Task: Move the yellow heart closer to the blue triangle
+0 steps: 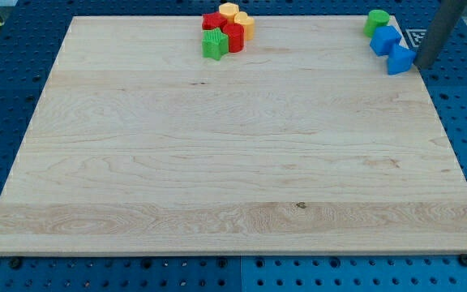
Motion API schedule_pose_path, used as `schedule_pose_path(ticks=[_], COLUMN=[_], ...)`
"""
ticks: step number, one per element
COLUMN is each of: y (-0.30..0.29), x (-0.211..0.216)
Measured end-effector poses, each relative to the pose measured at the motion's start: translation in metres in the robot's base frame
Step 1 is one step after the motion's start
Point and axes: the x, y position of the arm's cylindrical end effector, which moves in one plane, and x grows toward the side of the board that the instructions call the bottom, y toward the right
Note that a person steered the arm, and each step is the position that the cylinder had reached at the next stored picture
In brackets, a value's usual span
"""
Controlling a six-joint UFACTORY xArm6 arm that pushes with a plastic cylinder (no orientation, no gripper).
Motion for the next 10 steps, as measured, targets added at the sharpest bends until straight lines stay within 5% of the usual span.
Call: schedule_pose_path(ticks=[2,4,5,6,7,10], y=[-0.014,0.04,0.009,-0.108,-0.199,-0.245], x=[0.0,0.017,0.088,0.111,0.057,-0.127])
